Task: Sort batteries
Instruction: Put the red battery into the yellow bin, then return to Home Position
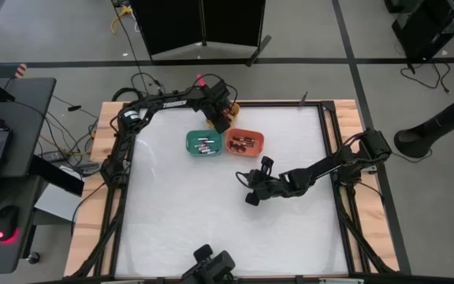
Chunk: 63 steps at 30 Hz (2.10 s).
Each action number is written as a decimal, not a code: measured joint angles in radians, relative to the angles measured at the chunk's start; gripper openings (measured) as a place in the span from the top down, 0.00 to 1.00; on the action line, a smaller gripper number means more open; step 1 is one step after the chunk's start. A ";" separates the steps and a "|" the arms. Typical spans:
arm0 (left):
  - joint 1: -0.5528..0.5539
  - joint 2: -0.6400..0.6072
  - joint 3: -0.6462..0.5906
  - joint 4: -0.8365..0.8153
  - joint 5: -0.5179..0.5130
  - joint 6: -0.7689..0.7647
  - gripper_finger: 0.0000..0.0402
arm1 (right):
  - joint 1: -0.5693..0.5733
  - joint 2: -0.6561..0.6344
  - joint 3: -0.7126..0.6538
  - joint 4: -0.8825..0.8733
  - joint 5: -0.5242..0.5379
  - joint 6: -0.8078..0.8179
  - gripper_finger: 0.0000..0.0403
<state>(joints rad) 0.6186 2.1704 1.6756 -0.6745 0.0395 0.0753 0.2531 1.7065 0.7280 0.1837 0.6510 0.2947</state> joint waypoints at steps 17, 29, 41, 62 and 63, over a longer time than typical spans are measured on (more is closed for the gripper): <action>0.000 0.000 0.000 -0.011 -0.018 -0.017 0.75 | 0.000 0.000 0.000 -0.001 0.000 -0.006 0.98; -0.006 -0.012 0.064 -0.009 -0.073 0.005 0.74 | 0.000 0.000 0.000 -0.001 -0.019 -0.003 0.98; -0.049 -0.013 0.157 -0.028 -0.105 0.034 0.73 | 0.000 0.000 0.000 -0.005 -0.050 0.001 0.98; -0.051 -0.108 0.050 -0.038 -0.193 0.108 0.48 | -0.014 0.000 0.001 -0.051 -0.051 -0.032 0.98; -0.051 -0.126 0.018 -0.005 -0.193 0.109 0.48 | -0.018 0.000 0.001 -0.052 -0.051 -0.034 0.98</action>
<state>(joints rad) 0.5671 2.0446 1.6934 -0.6800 -0.1539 0.1848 0.2348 1.7065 0.7288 0.1315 0.6003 0.2603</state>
